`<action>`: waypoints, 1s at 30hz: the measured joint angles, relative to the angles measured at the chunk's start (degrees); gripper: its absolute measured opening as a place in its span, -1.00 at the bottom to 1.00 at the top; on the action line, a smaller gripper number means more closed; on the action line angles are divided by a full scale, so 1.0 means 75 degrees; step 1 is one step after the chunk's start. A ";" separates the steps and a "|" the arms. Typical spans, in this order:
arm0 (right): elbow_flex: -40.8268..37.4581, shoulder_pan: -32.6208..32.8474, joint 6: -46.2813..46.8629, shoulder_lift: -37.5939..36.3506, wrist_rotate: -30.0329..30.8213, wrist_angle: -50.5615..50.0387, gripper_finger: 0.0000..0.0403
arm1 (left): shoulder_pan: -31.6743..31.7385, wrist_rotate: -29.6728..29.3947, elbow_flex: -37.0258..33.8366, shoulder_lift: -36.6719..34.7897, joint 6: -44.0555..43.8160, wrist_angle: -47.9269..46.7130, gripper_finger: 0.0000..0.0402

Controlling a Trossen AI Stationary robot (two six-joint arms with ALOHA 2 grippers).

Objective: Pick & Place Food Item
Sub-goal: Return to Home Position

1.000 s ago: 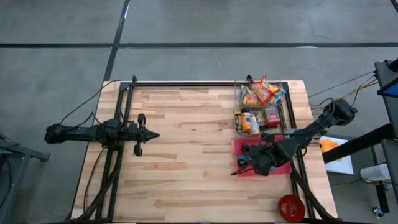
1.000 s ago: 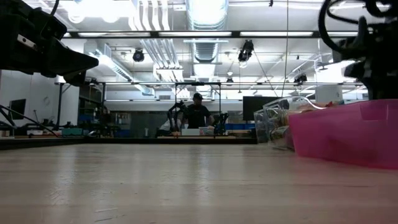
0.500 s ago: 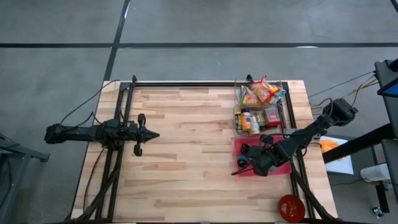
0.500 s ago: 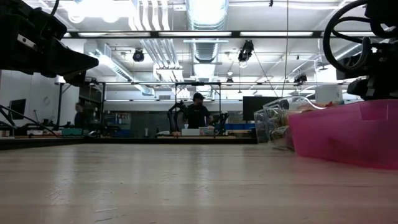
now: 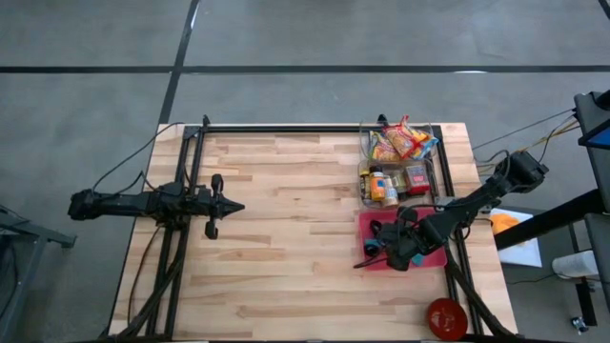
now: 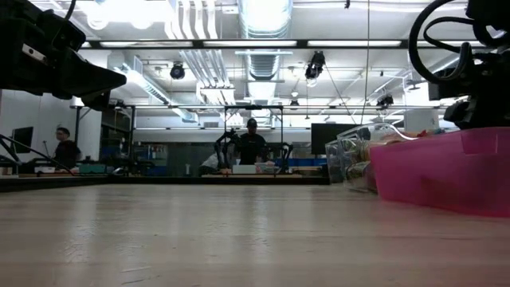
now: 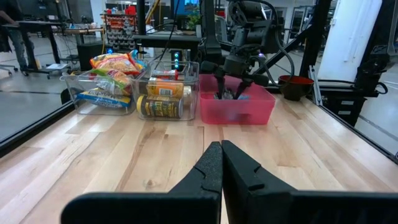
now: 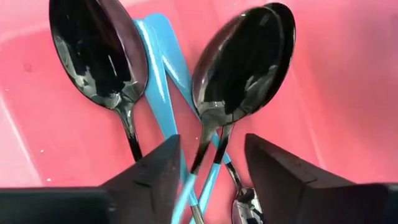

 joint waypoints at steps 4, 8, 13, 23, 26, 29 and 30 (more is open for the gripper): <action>0.0000 0.0000 -0.0143 0.0000 0.0003 0.0010 0.01 | -0.0002 0.0002 0.0001 0.0000 0.0007 0.0000 -1.00; 0.0002 0.0000 -0.0143 0.0000 0.0003 -0.0011 0.02 | 0.0000 0.0000 0.0003 0.0000 0.0023 0.0000 -1.00; 0.0162 0.0000 -0.0138 -0.0085 0.0007 -0.0121 0.02 | -0.0003 0.0000 0.0000 0.0000 0.0020 0.0000 -1.00; 0.1236 0.0251 -0.0965 -0.1178 0.1728 -0.0008 0.02 | 0.0000 0.0000 0.0003 0.0000 0.0017 0.0000 -1.00; 0.1193 0.0300 -0.2242 -0.1463 0.2390 0.1390 0.02 | 0.0000 0.0001 0.0001 0.0000 0.0017 0.0000 -1.00; 0.1059 0.0299 -0.4530 -0.1565 0.2529 0.3357 0.02 | -0.0001 0.0002 0.0001 0.0000 0.0015 0.0000 -1.00; 0.1014 0.0297 -0.5322 -0.1564 0.2518 0.4011 0.02 | -0.0003 0.0003 0.0000 0.0000 0.0017 0.0000 -1.00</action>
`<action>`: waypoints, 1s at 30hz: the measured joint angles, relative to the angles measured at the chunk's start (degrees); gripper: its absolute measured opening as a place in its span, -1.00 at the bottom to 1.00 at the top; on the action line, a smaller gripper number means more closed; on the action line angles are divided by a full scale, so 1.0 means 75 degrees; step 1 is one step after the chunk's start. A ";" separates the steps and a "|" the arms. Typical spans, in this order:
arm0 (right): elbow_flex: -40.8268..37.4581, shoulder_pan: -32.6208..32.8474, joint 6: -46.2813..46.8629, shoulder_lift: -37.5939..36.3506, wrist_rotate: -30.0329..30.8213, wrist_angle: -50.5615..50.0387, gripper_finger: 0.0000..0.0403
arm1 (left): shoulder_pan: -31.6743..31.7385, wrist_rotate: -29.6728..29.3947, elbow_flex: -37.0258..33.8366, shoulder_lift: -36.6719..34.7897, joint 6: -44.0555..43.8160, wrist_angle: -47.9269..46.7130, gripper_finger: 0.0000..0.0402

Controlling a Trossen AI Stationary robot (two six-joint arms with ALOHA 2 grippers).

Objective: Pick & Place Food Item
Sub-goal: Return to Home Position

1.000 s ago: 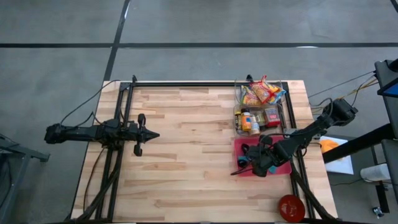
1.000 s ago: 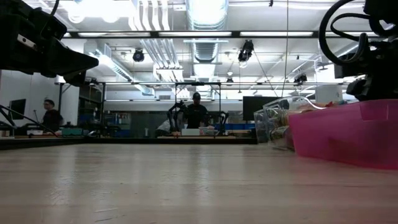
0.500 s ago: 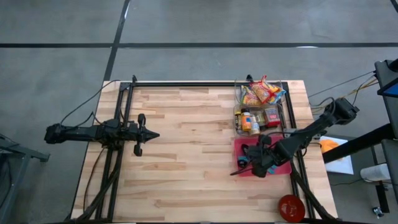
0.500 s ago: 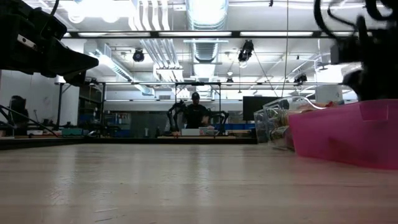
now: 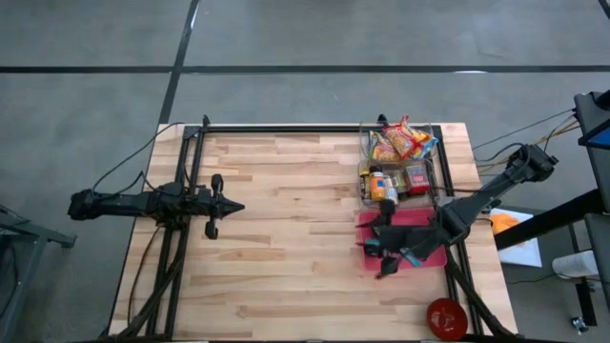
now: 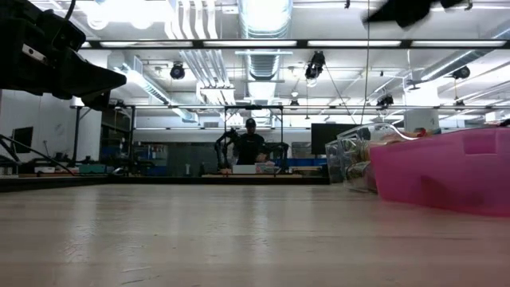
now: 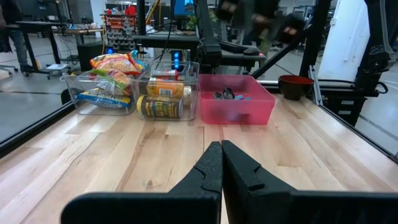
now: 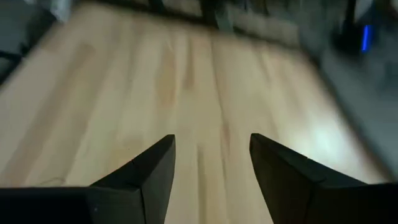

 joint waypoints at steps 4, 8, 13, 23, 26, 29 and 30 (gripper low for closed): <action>-0.0100 -0.0134 -0.1834 0.0022 -0.0640 0.1972 0.02 | 0.0001 -0.0002 0.0000 0.0000 -0.0003 0.0000 -1.00; -0.0434 -0.0407 -0.2615 0.0104 -0.2007 0.3237 0.00 | 0.0000 0.0000 0.0001 0.0000 -0.0024 0.0000 -1.00; -0.1000 -0.0937 -0.3000 0.0201 -0.2399 0.3993 -0.29 | 0.0000 0.0000 0.0000 0.0000 -0.0023 0.0000 -1.00; -0.2361 -0.1915 -0.2911 -0.1060 -0.3894 0.4420 -0.93 | 0.0000 0.0000 0.0000 0.0000 -0.0023 0.0000 -1.00; -0.3069 -0.2002 -0.2895 -0.1897 -0.4261 0.4859 -0.96 | 0.0000 0.0000 0.0000 0.0000 -0.0020 0.0000 -1.00; -0.3794 -0.2005 -0.2715 -0.2880 -0.4092 0.4915 -0.96 | 0.0003 0.0000 0.0000 0.0000 -0.0020 0.0000 -1.00; -0.3996 -0.2005 -0.2639 -0.3204 -0.3985 0.4922 -0.96 | 0.0003 -0.0001 0.0000 0.0000 -0.0020 0.0000 -1.00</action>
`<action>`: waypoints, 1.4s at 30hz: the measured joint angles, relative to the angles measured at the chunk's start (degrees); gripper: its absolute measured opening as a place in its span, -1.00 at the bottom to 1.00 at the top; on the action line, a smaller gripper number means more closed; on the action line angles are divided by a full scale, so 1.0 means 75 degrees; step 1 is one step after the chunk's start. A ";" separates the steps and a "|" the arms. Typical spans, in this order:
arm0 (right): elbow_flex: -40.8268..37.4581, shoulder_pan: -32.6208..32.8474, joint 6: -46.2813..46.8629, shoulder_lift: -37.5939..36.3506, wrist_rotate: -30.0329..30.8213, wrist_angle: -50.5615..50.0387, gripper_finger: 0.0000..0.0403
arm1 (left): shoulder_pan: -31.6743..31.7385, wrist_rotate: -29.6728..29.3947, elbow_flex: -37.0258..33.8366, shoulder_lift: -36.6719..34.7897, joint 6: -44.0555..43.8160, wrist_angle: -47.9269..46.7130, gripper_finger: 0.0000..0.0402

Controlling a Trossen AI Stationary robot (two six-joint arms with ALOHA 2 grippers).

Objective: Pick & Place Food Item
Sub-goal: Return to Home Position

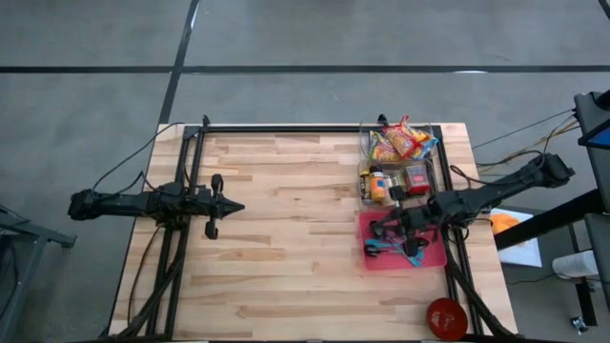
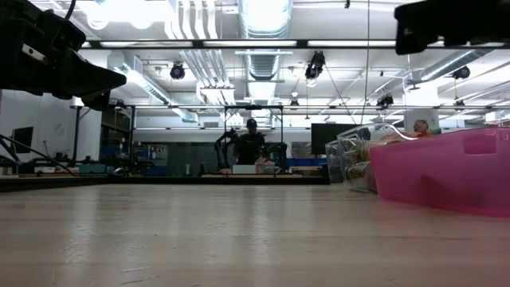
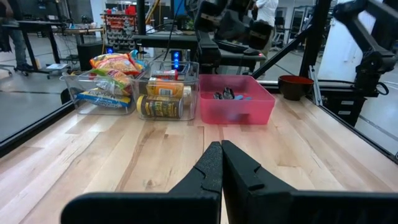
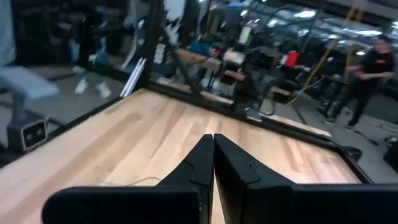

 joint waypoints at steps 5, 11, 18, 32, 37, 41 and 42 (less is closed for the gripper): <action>-0.0871 -0.0006 0.0100 -0.1615 0.0153 0.0043 -0.96 | 0.0000 0.0001 0.0000 0.0000 0.0003 0.0000 -1.00; -0.1713 0.0000 -0.0078 -0.3395 0.0083 -0.0311 -0.96 | 0.0000 -0.0001 0.0000 0.0000 0.0012 0.0000 -1.00; -0.1707 0.0003 0.0096 -0.4965 0.0018 -0.2021 -0.96 | 0.0000 -0.0001 0.0000 0.0000 0.0025 0.0001 -1.00; -0.1692 0.0003 0.0205 -0.5513 -0.0281 -0.2796 -0.96 | 0.0000 0.0000 0.0000 0.0050 0.0020 0.0000 -1.00; -0.1698 0.0003 0.0500 -0.5420 -0.0279 -0.2840 -0.96 | 0.0000 -0.0001 0.0000 0.0050 0.0017 0.0000 -1.00; -0.1698 0.0003 0.0572 -0.5296 -0.0273 -0.2821 -0.96 | 0.0000 0.0001 0.0000 0.0050 0.0017 0.0000 -1.00; -0.1700 0.0003 0.0674 -0.5276 -0.0275 -0.2813 -0.96 | -0.0003 0.0001 0.0000 0.0050 0.0017 0.0000 -1.00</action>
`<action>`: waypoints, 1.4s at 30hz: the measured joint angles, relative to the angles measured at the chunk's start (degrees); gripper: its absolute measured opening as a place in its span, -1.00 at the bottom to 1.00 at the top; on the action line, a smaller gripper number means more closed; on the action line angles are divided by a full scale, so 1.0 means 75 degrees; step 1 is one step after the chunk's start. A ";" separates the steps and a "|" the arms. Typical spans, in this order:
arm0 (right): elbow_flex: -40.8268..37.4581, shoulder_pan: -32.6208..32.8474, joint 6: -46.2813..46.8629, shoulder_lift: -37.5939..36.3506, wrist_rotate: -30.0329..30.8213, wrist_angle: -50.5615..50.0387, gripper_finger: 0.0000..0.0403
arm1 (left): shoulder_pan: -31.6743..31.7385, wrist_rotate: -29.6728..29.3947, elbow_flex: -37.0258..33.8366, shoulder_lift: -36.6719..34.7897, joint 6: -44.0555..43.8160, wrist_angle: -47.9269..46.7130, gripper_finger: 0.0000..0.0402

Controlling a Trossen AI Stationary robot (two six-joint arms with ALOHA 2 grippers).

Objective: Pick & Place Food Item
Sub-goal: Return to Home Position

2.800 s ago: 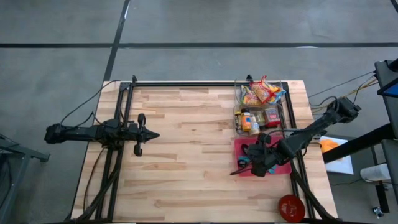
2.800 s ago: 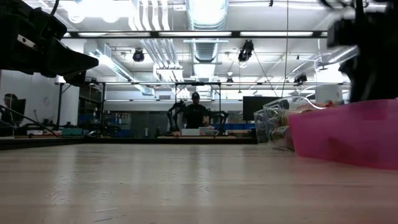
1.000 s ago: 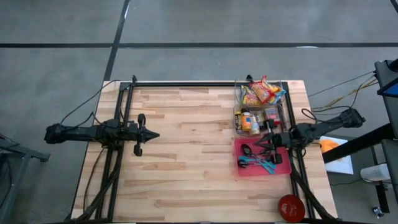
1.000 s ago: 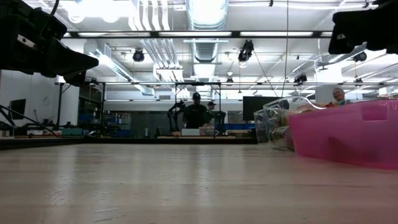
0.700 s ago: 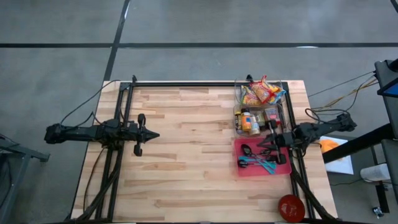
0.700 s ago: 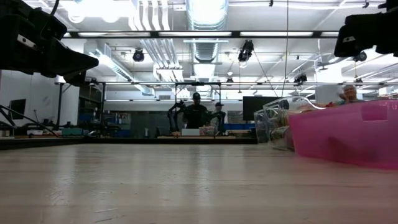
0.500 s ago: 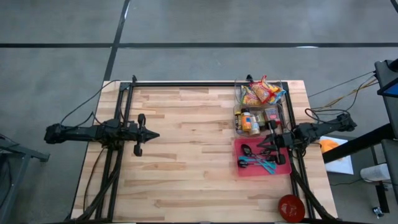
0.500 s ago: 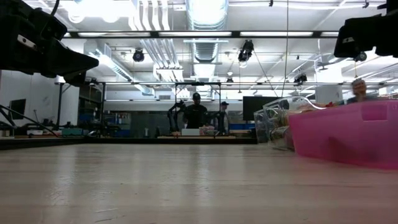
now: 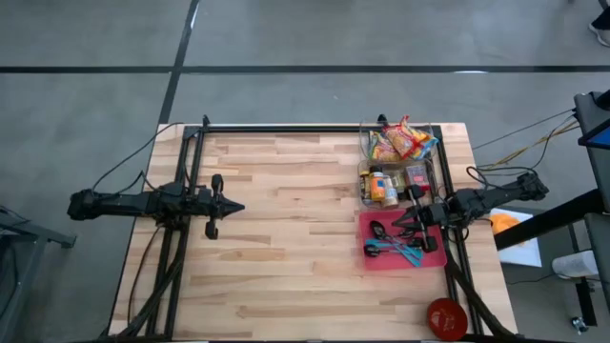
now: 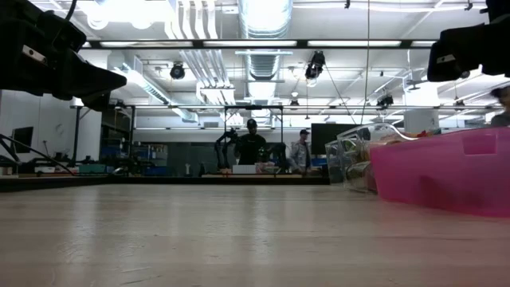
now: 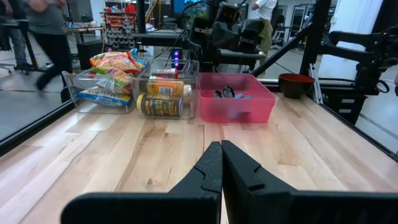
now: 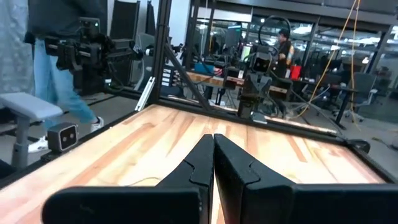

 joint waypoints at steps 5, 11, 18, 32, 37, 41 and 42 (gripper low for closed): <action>-0.0007 0.0000 0.0173 0.0140 -0.0004 0.0002 -0.96 | 0.0003 0.0000 0.0000 0.0000 -0.0021 0.0000 -1.00; -0.0007 0.0000 0.0176 0.0335 -0.0001 0.0003 -0.96 | 0.0003 0.0000 0.0000 0.0000 -0.0020 0.0000 -1.00; -0.0007 0.0000 0.0176 0.0369 -0.0001 0.0005 -0.96 | 0.0003 0.0000 0.0000 0.0000 -0.0020 0.0000 -1.00; -0.0007 0.0000 0.0173 0.0372 -0.0004 -0.0214 -0.96 | 0.0002 -0.0002 0.0000 0.0000 -0.0014 0.0000 -1.00; -0.0007 0.0000 0.0173 0.0372 -0.0001 -0.0217 -0.96 | 0.0001 -0.0001 0.0000 0.0000 0.0000 0.0000 -1.00; -0.0007 0.0000 0.0173 0.0372 -0.0001 -0.0215 -0.96 | 0.0001 -0.0001 0.0000 0.0000 0.0007 0.0000 -1.00; -0.0007 0.0000 0.0170 0.0372 -0.0001 -0.0217 -0.96 | 0.0000 0.0000 0.0000 0.0000 0.0009 0.0000 -1.00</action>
